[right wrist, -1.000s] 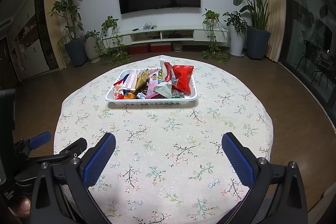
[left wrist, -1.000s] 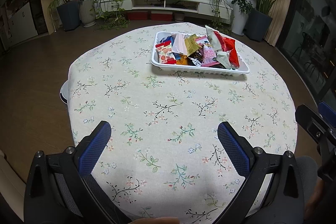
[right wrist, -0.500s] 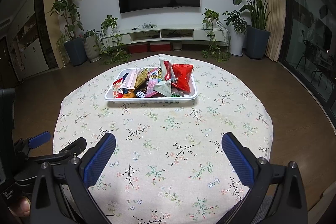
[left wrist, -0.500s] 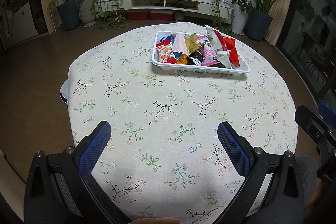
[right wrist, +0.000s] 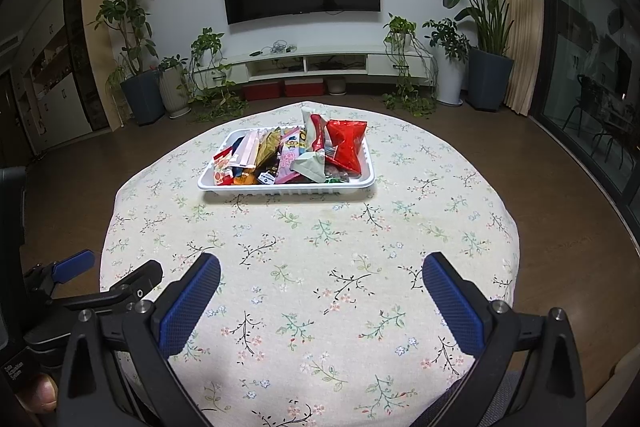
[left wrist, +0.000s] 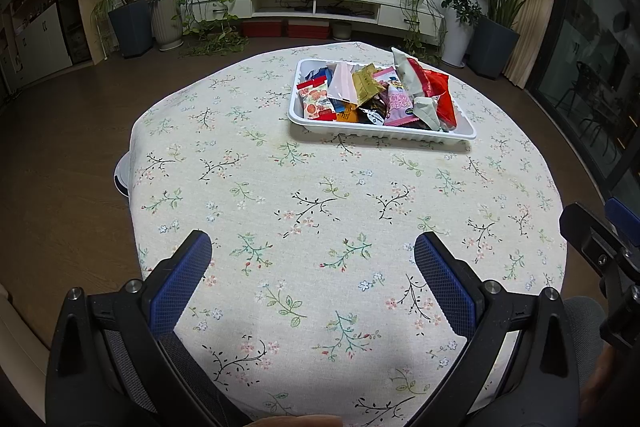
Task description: Organize snacks
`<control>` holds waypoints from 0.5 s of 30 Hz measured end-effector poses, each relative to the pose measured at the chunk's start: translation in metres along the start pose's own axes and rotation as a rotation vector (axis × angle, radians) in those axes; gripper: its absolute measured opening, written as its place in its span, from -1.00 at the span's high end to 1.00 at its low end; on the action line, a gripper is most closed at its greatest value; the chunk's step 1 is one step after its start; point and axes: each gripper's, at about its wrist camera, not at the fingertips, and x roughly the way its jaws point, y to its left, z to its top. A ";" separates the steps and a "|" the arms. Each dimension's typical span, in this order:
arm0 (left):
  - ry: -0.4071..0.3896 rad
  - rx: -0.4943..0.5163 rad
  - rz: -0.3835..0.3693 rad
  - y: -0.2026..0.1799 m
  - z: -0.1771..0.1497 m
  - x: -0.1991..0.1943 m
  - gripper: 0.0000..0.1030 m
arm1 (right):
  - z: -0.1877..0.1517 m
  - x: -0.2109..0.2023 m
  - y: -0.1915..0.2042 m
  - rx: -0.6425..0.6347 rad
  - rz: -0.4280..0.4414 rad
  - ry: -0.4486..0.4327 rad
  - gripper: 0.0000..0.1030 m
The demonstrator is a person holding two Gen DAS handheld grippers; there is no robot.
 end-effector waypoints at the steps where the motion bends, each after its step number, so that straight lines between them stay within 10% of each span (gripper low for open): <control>1: 0.000 0.000 0.000 0.000 0.000 0.000 -0.99 | -0.002 0.000 -0.001 0.000 0.000 0.001 -1.00; 15: 0.000 0.000 0.001 0.000 -0.001 0.000 -0.99 | -0.005 0.000 -0.002 0.001 -0.001 0.005 -1.00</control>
